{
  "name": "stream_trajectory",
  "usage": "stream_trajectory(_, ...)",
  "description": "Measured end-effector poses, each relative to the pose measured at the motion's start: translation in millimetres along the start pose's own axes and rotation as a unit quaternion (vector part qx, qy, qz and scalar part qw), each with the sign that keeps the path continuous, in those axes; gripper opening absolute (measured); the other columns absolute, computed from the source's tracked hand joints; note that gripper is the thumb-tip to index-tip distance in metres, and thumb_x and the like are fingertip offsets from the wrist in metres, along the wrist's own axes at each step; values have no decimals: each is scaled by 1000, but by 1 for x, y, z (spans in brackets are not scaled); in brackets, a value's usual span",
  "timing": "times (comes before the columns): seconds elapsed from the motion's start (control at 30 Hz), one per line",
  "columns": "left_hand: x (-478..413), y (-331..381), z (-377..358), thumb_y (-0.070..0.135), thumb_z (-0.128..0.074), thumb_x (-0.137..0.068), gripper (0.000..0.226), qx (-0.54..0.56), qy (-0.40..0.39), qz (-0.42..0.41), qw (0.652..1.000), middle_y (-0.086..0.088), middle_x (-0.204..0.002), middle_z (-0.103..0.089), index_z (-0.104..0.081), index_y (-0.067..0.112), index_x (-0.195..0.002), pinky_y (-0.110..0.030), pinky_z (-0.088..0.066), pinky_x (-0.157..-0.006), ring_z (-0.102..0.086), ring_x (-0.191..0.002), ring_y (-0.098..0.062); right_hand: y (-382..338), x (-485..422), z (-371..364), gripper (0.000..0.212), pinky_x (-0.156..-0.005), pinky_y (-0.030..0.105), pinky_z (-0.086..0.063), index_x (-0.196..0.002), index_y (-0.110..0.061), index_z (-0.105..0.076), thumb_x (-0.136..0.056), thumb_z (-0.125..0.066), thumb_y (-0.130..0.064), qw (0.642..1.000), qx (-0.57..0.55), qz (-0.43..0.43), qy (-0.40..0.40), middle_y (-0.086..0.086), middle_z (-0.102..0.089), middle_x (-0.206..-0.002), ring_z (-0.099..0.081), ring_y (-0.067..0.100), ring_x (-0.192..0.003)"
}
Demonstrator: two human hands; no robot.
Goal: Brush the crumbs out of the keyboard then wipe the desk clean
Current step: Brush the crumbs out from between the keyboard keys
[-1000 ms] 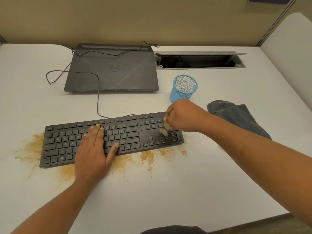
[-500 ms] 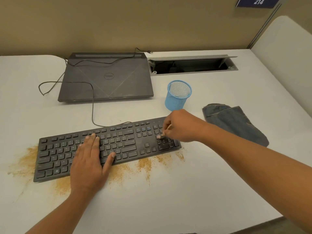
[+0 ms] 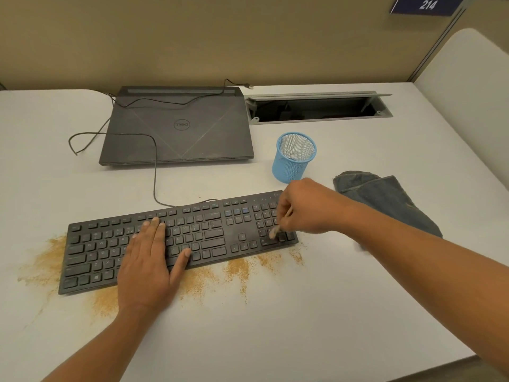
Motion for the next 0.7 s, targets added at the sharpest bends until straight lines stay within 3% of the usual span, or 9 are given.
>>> stream_trajectory(0.1,0,-1,0,68,-20,-94,83,2,-1,-1,1000,-9,-158,-31,-32,8,-150,-42,-17,-121,-21,-148,-21,10,-2,8,9,-55,19,-42,-83,-16,-77,-82,-76,-25,995,-38,-34,81,-5,-69,-79,-61,8,-70)
stream_trajectory(0.3,0,1,1,70,-17,-94,85,3,-1,3,1000,-9,-158,-31,-31,8,-151,-40,-16,-121,-20,-148,-21,15,6,1,9,-50,13,-42,-79,-15,-77,-81,-68,-16,997,11,-51,-52,-5,-71,-75,-61,4,-66)
stream_trajectory(0.4,0,1,1,69,-19,-94,84,6,1,0,1000,-9,-158,-30,-31,8,-151,-39,-15,-121,-20,-148,-21,17,3,12,12,-46,7,-36,-81,-16,-77,-83,-66,-14,996,-50,-52,56,-10,-69,-75,-57,3,-62)
stream_trajectory(0.47,0,1,1,68,-20,-94,83,5,1,0,1000,-9,-157,-31,-32,8,-150,-39,-15,-121,-21,-148,-21,20,4,10,9,-50,13,-39,-79,-15,-77,-83,-70,-19,992,-60,-66,89,-7,-70,-76,-59,5,-63)
stream_trajectory(0.57,-1,0,1,67,-21,-94,83,6,1,1,1000,-10,-157,-32,-33,7,-150,-40,-16,-121,-21,-148,-22,20,14,-9,16,-51,17,-38,-72,-17,-73,-81,-77,-30,997,-21,-71,34,-5,-69,-71,-54,5,-57)
stream_trajectory(0.63,0,0,1,68,-21,-94,83,5,-1,2,1000,-10,-157,-32,-33,7,-150,-41,-17,-121,-21,-148,-22,21,23,-20,10,-51,17,-42,-73,-18,-74,-80,-74,-26,997,-4,-76,-23,-5,-70,-74,-58,5,-60)
stream_trajectory(0.7,0,0,1,68,-21,-94,83,6,-1,1,1000,-9,-157,-32,-33,7,-150,-42,-18,-121,-21,-148,-22,20,29,-21,7,-51,14,-42,-74,-19,-74,-79,-71,-20,997,-13,-74,-28,-6,-70,-75,-60,4,-62)
Point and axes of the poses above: each hand's wrist, its own x-axis away from the middle knuckle, its own z-axis out of the back of the hand, y = z × x, the point moved 5 cm from there along -x, towards the middle knuckle
